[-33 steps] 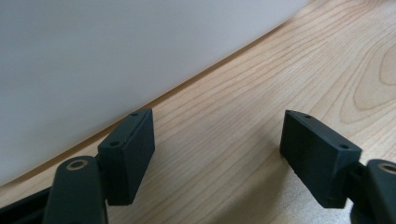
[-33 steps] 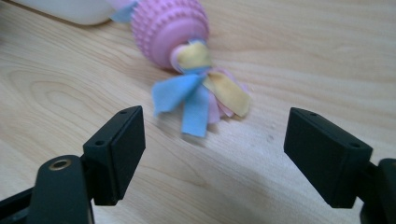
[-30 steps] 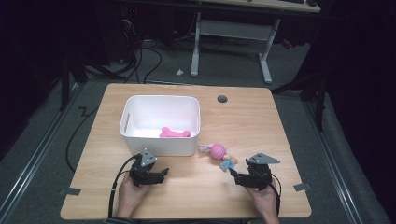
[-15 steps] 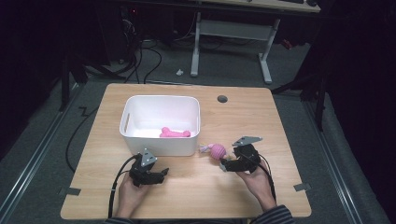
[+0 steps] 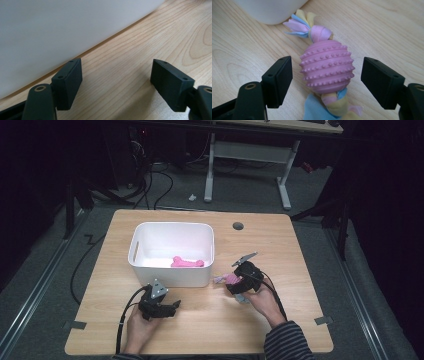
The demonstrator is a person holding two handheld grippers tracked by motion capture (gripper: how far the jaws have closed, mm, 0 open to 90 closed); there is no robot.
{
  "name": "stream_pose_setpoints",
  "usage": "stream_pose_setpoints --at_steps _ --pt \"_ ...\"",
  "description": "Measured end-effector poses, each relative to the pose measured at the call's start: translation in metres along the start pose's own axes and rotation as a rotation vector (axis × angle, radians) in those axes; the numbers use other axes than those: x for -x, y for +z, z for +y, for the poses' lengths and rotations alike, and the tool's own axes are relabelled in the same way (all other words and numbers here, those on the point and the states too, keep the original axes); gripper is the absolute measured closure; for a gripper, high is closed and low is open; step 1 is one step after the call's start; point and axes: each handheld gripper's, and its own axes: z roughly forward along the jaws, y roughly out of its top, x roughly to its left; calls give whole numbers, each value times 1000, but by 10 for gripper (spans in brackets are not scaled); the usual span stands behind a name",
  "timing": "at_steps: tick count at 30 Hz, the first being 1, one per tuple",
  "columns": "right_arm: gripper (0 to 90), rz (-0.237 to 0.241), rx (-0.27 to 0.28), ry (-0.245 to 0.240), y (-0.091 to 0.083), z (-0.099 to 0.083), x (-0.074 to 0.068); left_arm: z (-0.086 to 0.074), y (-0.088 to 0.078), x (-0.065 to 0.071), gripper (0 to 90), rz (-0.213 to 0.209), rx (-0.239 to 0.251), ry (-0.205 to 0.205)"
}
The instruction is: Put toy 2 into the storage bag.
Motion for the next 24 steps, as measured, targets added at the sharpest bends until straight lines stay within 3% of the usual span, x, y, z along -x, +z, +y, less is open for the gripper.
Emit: stream_pose_setpoints --at_steps 7,9,12,16,18,24 --pt "276 11 -45 -15 16 1 0 0 0 0 254 -2 0 1" --pt "322 2 -49 -17 17 1 0 0 0 0 252 -2 -1 2" --pt "324 24 -50 11 17 1 4 0 0 0 252 -1 -1 2" --pt "329 31 -59 8 14 -1 3 0 0 0 252 -2 -1 2" --pt "330 40 -51 -12 13 -1 5 0 0 0 252 -2 0 2" --pt "331 68 -3 10 0 -3 6 0 0 0 251 -3 -1 2"
